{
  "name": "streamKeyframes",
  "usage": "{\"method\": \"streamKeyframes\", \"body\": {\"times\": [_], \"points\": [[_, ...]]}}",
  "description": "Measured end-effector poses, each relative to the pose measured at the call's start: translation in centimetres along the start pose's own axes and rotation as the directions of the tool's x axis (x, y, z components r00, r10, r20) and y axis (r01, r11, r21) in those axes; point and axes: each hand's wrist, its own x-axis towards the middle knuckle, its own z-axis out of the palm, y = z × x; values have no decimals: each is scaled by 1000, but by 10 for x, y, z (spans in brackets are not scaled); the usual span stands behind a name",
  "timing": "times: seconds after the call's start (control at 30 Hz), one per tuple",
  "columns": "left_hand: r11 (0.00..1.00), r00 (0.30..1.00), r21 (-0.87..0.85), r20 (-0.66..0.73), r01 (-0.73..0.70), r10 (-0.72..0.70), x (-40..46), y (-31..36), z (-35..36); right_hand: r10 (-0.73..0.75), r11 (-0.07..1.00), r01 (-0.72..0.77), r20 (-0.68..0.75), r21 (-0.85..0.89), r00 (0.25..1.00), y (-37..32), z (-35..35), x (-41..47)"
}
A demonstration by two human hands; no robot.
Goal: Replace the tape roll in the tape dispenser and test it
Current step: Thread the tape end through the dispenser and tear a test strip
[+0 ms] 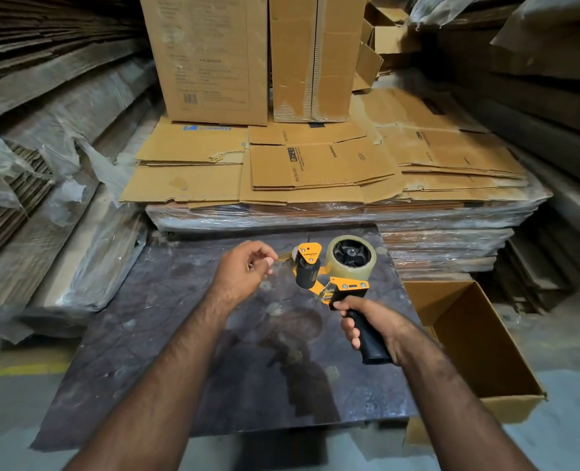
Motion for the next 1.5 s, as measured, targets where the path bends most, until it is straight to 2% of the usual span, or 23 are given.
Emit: {"method": "streamKeyframes", "body": {"times": [0.3, 0.47, 0.67, 0.83, 1.03, 1.13, 1.27, 1.5], "points": [[996, 998, 79, -45, -37, 41, 15, 13, 3, 1, 1000, 2, 118, -22, 993, -7, 15, -14], [999, 998, 37, -69, -4, 7, 15, 13, 12, 11, 1000, -8, 146, -17, 989, -8, 21, -17], [976, 992, -199, -63, 91, -106, 14, 8, 13, 22, 1000, -22, 163, -1, 986, -7, 18, -18], [946, 990, -294, 33, 138, -135, 9, 13, 14, 40, 999, -45, 178, 23, 983, -7, 19, -17], [862, 963, -436, 190, 259, -192, -3, 15, 19, 44, 994, -60, 160, 96, 986, -8, 17, -12], [899, 961, -386, 255, 205, -109, -7, 12, 23, 50, 987, -75, 168, 144, 985, -10, 18, -11], [971, 942, -222, 335, 93, -14, -11, 2, 23, 54, 983, -81, 168, 163, 984, -12, 19, -10], [998, 960, -55, 278, -30, 44, -13, 0, 23, 46, 988, -72, 182, 138, 982, -13, 20, -11]]}}
